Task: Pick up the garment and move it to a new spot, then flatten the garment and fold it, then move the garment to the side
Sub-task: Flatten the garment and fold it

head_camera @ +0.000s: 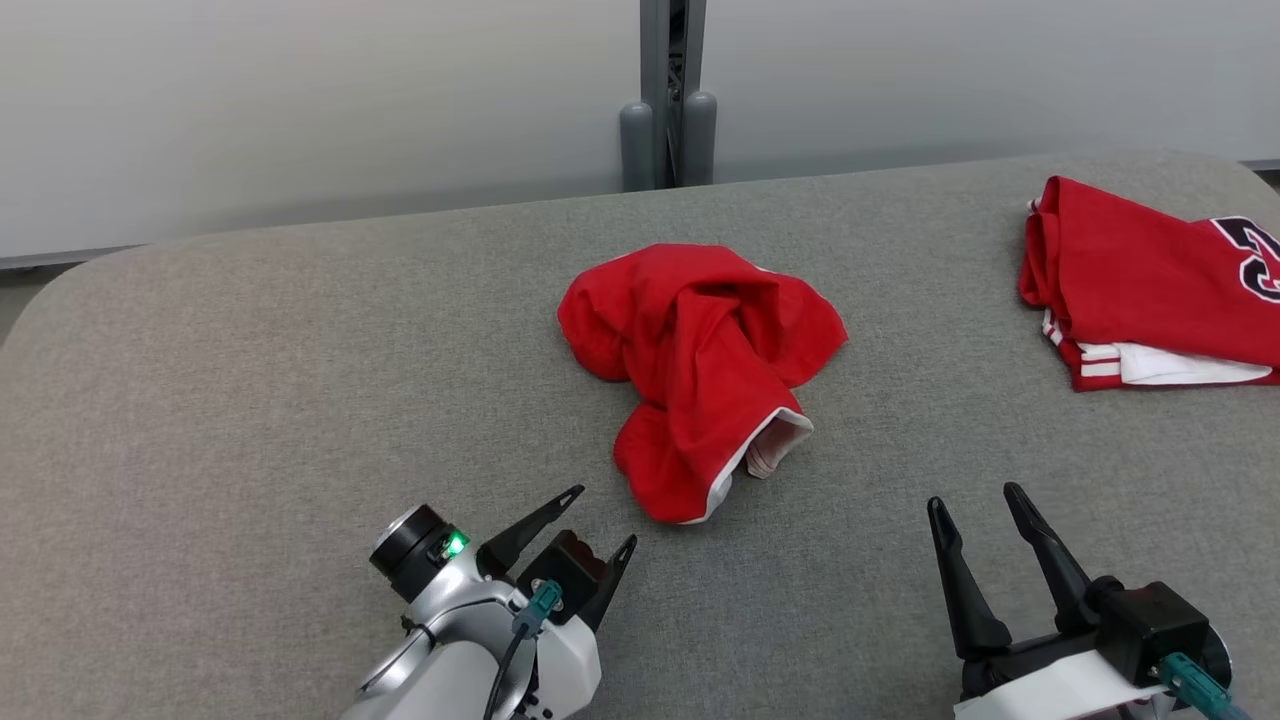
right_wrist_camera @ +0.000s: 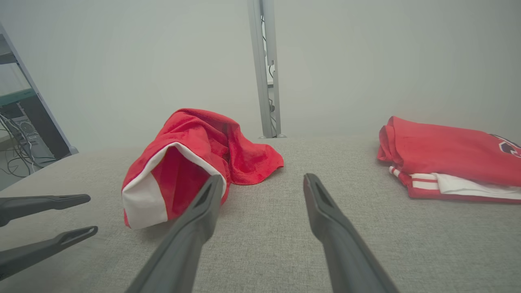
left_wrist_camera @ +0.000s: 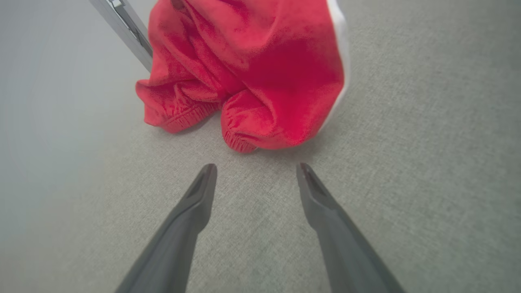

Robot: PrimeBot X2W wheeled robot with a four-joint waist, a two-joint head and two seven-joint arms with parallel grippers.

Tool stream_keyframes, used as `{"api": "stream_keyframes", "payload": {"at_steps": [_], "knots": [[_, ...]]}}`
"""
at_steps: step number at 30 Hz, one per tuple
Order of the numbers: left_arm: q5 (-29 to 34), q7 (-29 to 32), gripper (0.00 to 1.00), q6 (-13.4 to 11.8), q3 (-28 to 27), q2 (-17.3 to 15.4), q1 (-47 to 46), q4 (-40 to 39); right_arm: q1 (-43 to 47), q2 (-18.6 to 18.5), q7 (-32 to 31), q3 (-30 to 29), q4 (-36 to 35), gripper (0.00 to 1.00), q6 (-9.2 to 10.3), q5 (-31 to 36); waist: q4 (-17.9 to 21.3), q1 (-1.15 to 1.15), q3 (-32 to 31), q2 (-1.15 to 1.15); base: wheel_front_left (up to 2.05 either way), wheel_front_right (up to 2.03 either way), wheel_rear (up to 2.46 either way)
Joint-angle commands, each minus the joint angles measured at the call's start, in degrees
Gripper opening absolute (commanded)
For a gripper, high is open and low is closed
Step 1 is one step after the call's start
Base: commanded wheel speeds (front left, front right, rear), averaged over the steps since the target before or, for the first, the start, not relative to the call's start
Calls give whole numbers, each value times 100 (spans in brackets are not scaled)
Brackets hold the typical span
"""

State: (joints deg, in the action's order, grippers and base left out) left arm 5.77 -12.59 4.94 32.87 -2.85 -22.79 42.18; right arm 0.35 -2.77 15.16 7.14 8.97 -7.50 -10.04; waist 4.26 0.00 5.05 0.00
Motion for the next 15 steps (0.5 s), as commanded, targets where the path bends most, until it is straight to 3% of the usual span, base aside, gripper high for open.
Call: {"api": "stream_keyframes", "payload": {"at_steps": [1, 7, 15], "knots": [[89, -19, 100, -53, 45, -22, -127, 65, -52, -28, -1, -6, 5, 100, 2, 28, 77, 0, 74, 0, 0, 0, 0], [554, -147, 100, -305, 476, -24, -734, 669, -178, -28, 0, 8, 15, 100, 2, 9, 250, 0, 160, 0, 0, 0, 0], [660, -240, 100, -82, 1168, -19, -1159, 1099, -231, -27, 0, 30, 43, 100, 2, -23, 429, 0, 185, 0, 0, 0, 0]]}}
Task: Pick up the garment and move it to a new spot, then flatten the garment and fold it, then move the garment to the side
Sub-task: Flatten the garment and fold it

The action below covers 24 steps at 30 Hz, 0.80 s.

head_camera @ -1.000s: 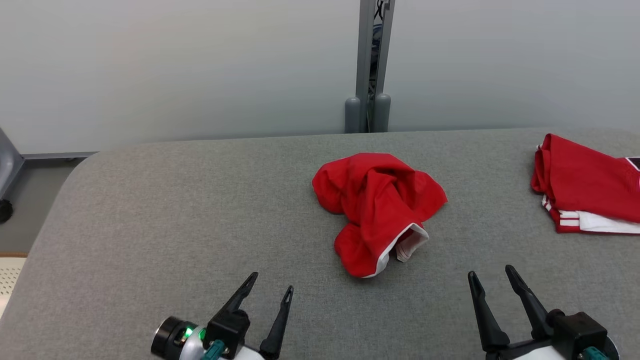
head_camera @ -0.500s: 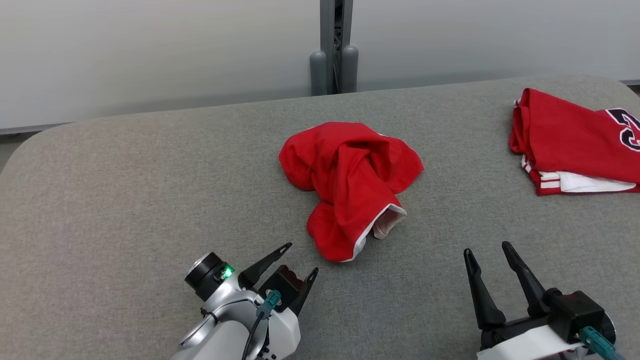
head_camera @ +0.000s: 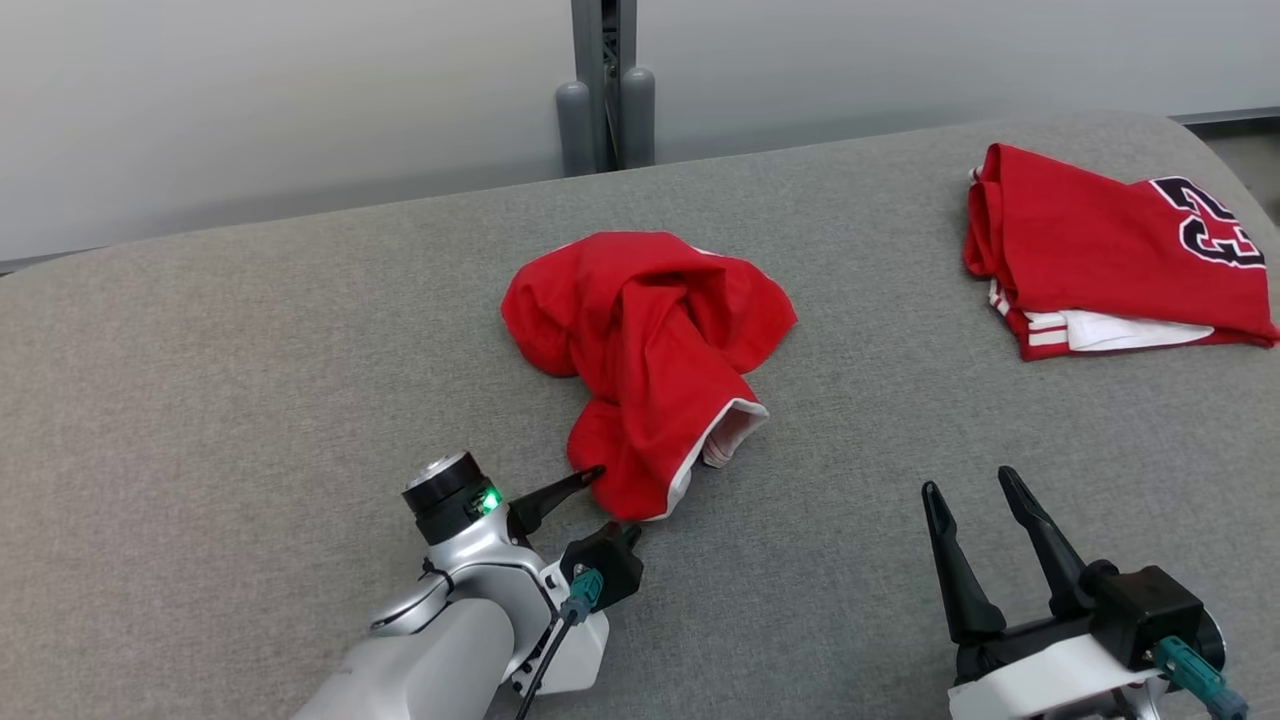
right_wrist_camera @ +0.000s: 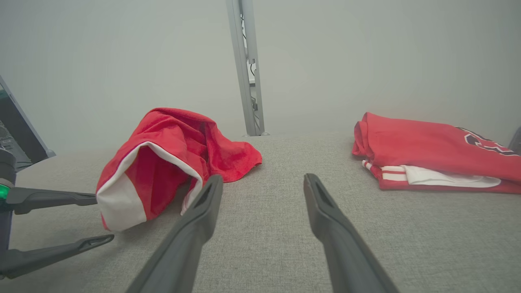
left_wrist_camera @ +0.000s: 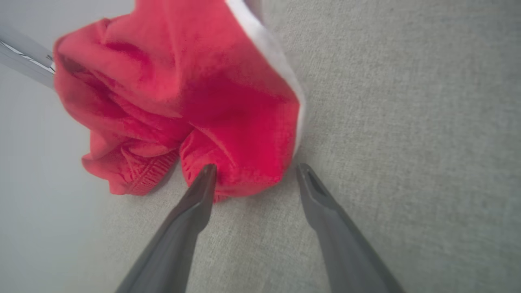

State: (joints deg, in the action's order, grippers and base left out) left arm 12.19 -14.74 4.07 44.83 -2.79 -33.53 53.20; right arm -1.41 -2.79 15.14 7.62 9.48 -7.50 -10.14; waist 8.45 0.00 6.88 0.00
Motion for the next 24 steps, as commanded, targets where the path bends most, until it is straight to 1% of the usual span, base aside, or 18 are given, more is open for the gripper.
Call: {"api": "stream_keyframes", "payload": {"at_steps": [1, 5, 6, 7, 8, 11, 15, 17, 21, 24], "knots": [[11, -29, 100, 16, 40, -26, -134, 44, -60, -26, 0, -8, -2, 100, 2, -24, 31, 0, 4, 0, 0, 0, 0], [-111, -37, 100, -27, 210, -25, -287, 191, -100, -27, 0, 4, 5, 100, 2, -39, 103, 0, 0, 0, 0, 0, 0], [-150, -36, 91, -27, 242, -23, -320, 218, -97, -27, 0, 4, 8, 100, 2, -39, 116, 0, -5, 0, 0, 0, 0], [-209, -39, 42, -16, 274, -24, -351, 227, -91, -27, 0, 4, 10, 100, 2, -39, 128, 0, -9, 0, 0, 0, 0], [-282, -42, 0, 10, 290, -25, -363, 249, -86, -27, 0, 10, 15, 100, 2, -39, 140, 0, -16, 0, 0, 0, 0], [-581, -47, 0, 77, 279, -24, -375, 250, -95, -27, 1, 31, 38, 100, 2, -55, 181, 0, -35, 0, 0, 0, 0], [-1137, -45, 0, 182, 241, -24, -355, -249, -80, -27, 0, 7, 43, 100, 2, -75, 184, 0, -82, 0, 0, 0, 0], [-1336, -47, 0, 198, 248, -26, -380, -578, -33, -27, 0, -16, 53, 100, 2, -79, 165, 0, -129, 0, 0, 0, 0], [-1477, -46, 0, 206, 295, -22, -443, -1273, 76, -27, 1, -54, 70, 100, 2, -92, 107, 0, -264, 0, 0, 0, 0], [-1603, -47, 0, 220, 318, -20, -485, -1943, 129, -27, 0, -77, 72, 100, 2, -104, 41, 0, -380, 0, 0, 0, 0]]}}
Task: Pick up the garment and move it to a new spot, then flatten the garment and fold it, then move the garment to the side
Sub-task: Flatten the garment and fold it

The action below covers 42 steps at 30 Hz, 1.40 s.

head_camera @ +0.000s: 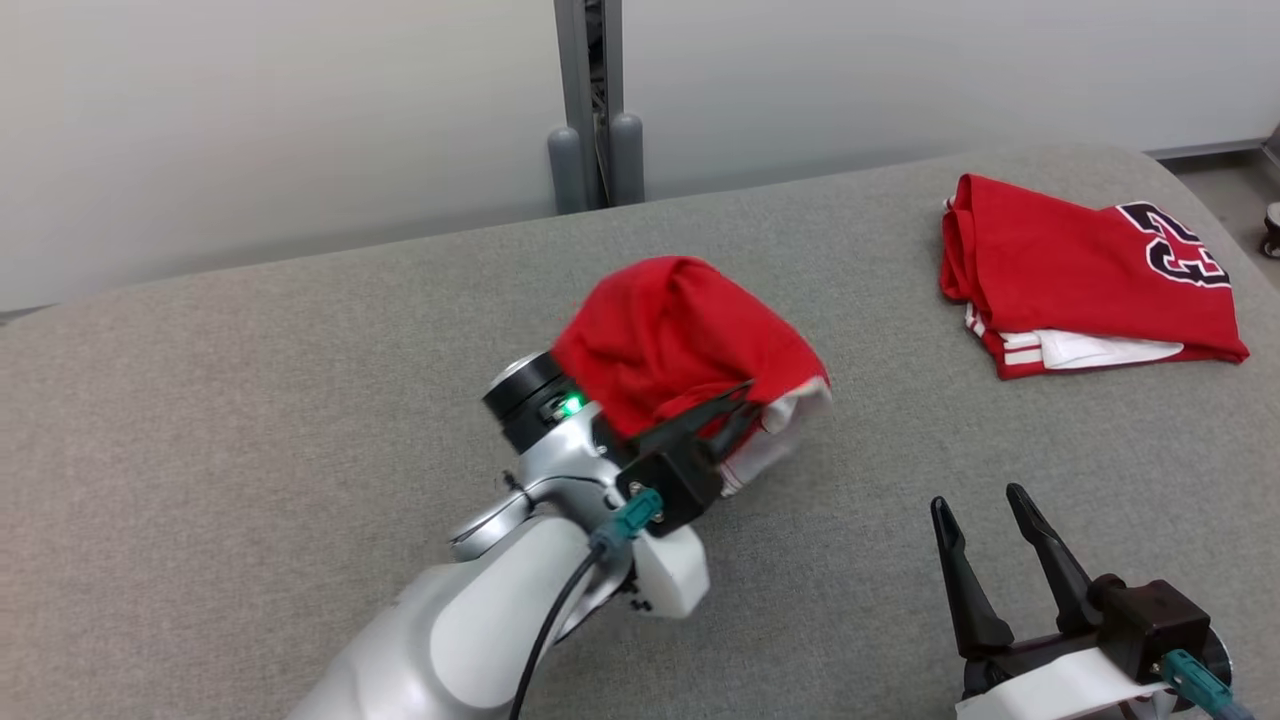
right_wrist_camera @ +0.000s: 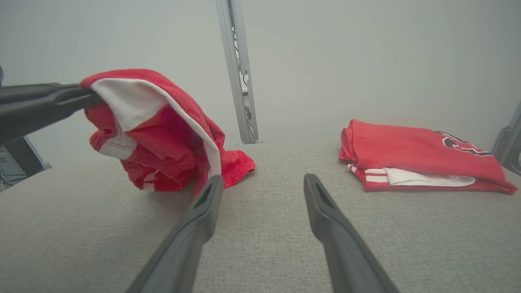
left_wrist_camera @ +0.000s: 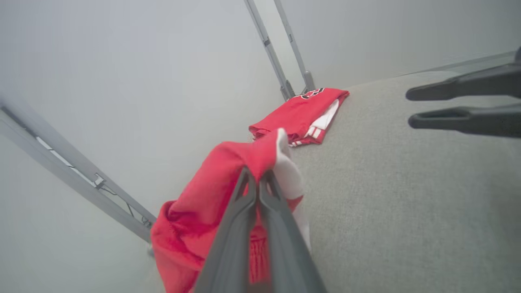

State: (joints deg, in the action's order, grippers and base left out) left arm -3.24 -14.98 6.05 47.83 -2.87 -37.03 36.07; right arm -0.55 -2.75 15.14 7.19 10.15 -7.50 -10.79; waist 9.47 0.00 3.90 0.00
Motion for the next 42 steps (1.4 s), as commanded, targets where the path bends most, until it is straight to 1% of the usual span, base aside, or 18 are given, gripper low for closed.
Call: {"api": "stream_keyframes", "payload": {"at_steps": [1, 4, 6, 7, 10, 12, 15, 17, 19, 23, 24, 25, 26, 30, 34, 39, 40, 42], "knots": [[-106, -23, 0, 29, 48, -13, -151, -468, 77, -30, 1, -32, 13, 100, 2, -37, -86, 0, -124, 0, 0, 0, 0], [-318, -19, 0, 3, 76, -17, -150, -1046, 127, -30, 0, -6, 34, 100, 2, -46, -142, 0, -245, 0, 0, 0, 0], [-495, 145, 0, -38, 98, -14, -237, -1351, 138, -29, 0, 19, 32, 100, 2, -59, -159, 0, -294, 0, 0, 0, 0], [-495, 145, 0, -38, 98, -14, -237, -1351, 138, -29, 0, 19, 32, 100, 2, -59, -159, 0, -294, 0, 0, 0, 0], [-639, 527, 0, -213, 155, -15, -337, -1761, 147, -32, 0, 53, 20, 100, 2, -63, -159, 0, -325, 0, 0, 0, 0], [-624, 878, 0, -340, 176, -21, -362, -1806, 153, -30, 0, 57, 10, 100, 2, -64, -156, 0, -330, 0, 0, 0, 0], [-616, 1435, 0, -520, 127, -187, -264, -1422, 144, -31, 0, 91, 12, 100, 2, -65, -101, 0, -313, 0, 0, 0, 0], [-687, 1687, 0, -583, 86, -296, -139, -1044, 123, -31, 0, 108, 12, 100, 2, -86, -37, 0, -287, 0, 0, 0, 0], [-793, 1840, 0, -584, 35, -388, -45, -634, 124, -31, 0, 97, -1, 100, 2, -87, 7, 0, -255, 0, 0, 0, 0], [-1073, 1959, 1, -407, -58, -526, 161, 66, 170, -30, 1, 84, -3, 100, 2, -62, 54, 0, -189, 0, 0, 0, 0], [-1144, 2013, 31, -354, -71, -546, 193, 216, 169, -30, 1, 82, -9, 100, 2, -59, 58, 0, -172, 0, 0, 0, 0], [-1206, 2038, 49, -323, -94, -564, 216, 338, 169, -30, 0, 77, -19, 100, 2, -59, 58, 0, -155, 0, 0, 0, 0], [-1235, 2028, 100, -328, -117, -574, 210, 438, 173, -30, 0, 73, -28, 100, 2, -58, 55, 0, -144, 0, 0, 0, 0], [-1281, 1684, 100, -549, -253, -567, 138, 641, 148, -30, 1, 90, -16, 100, 2, -35, 8, 0, -115, 0, 0, 0, 0], [-1463, 1211, 100, -834, -531, -532, 246, 477, 140, -29, 1, 132, -22, 100, 2, 2, -93, 0, -71, 0, 0, 0, 0], [-1846, 602, 100, -1128, -952, -619, 807, -239, 225, -29, 0, 92, 17, 100, 2, 69, -270, 0, -34, 0, 0, 0, 0], [-1960, 418, 100, -1241, -1077, -699, 1139, -602, 240, -29, 0, 80, 36, 100, 2, 100, -359, 0, -37, 0, 0, 0, 0], [-2072, 255, 100, -1407, -1223, -745, 1488, -1024, 255, -31, 0, 56, 54, 100, 2, 129, -446, 0, -47, 0, 0, 0, 0]]}}
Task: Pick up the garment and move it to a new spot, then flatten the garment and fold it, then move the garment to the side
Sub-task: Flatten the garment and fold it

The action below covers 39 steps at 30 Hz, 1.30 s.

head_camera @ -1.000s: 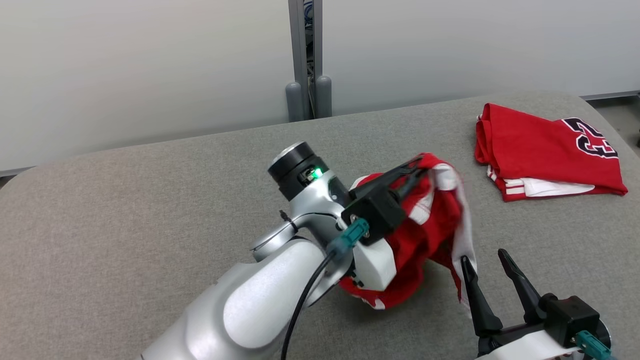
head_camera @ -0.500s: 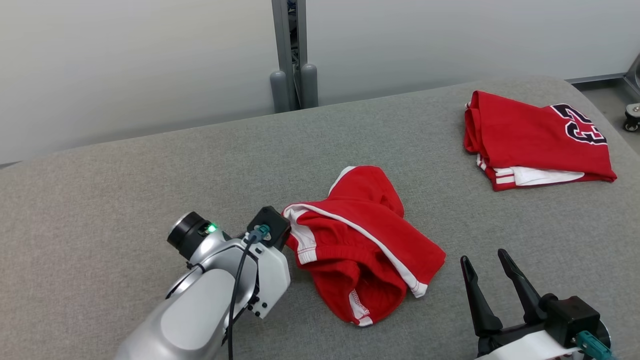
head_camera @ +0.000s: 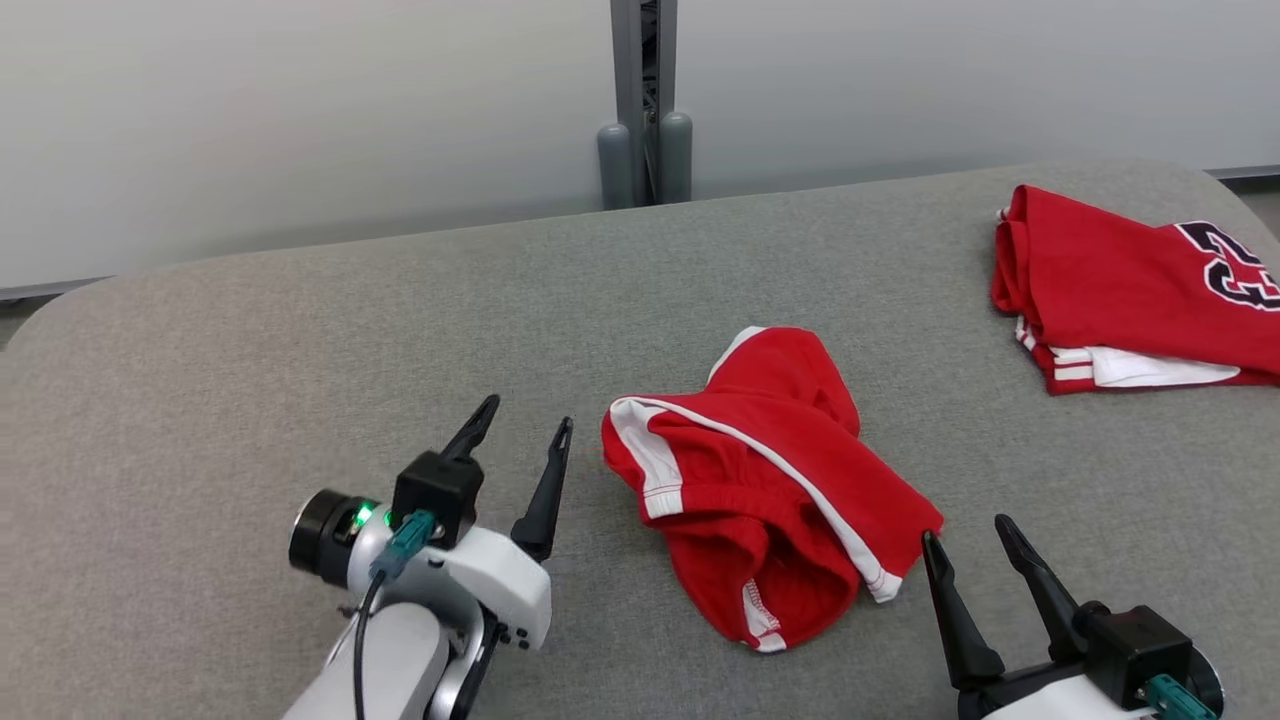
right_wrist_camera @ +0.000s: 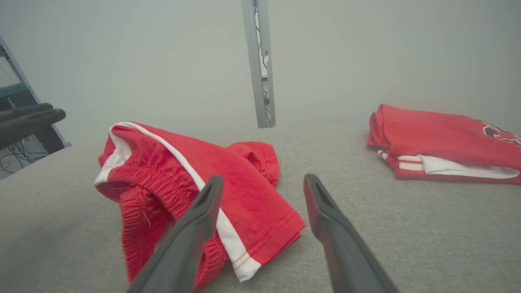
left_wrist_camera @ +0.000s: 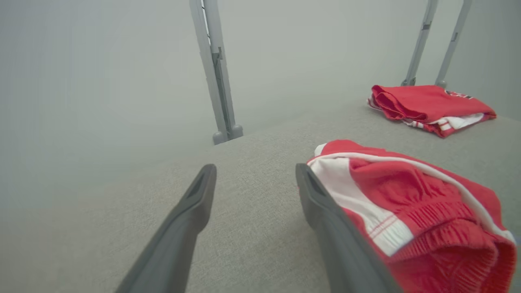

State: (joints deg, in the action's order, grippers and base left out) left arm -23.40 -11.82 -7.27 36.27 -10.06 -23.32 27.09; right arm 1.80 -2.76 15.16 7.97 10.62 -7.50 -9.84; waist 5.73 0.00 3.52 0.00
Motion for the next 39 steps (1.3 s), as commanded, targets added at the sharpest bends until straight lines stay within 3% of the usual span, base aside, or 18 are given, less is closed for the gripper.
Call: {"api": "stream_keyframes", "payload": {"at_steps": [1, 6, 12, 19, 27, 32, 39], "knots": [[-75, -119, 100, -152, -121, -55, 288, -339, 28, -30, -1, -40, 14, 100, 2, 36, -119, 0, -17, 0, 0, 0, 0], [-193, -327, 100, -613, -667, -58, 1242, -1523, 79, -31, -1, -100, 37, 100, 2, 108, -359, 0, -92, 0, 0, 0, 0], [267, -334, 100, -802, -1272, 98, 2185, -2574, 126, -30, 0, -112, 56, 100, 2, 157, -537, 0, -212, 0, 0, 0, 0], [485, -338, 100, -508, -1510, 332, 2974, -2569, 251, -30, 0, -117, 126, 100, 2, 187, -672, 0, -430, 0, 0, 0, 0], [262, -339, 100, -193, -1377, 533, 3132, -2081, 326, -29, 0, -100, 168, 100, 2, 124, -676, 0, -606, 0, 0, 0, 0], [-67, -288, 100, 5, -1239, 619, 3031, -1984, 334, -29, -1, -111, 160, 100, 2, 107, -635, 0, -658, 0, 0, 0, 0], [-1075, 226, 100, 509, -853, 688, 2764, -1932, 321, -29, -1, -117, 138, 100, 2, 142, -539, 0, -640, 0, 0, 0, 0]]}}
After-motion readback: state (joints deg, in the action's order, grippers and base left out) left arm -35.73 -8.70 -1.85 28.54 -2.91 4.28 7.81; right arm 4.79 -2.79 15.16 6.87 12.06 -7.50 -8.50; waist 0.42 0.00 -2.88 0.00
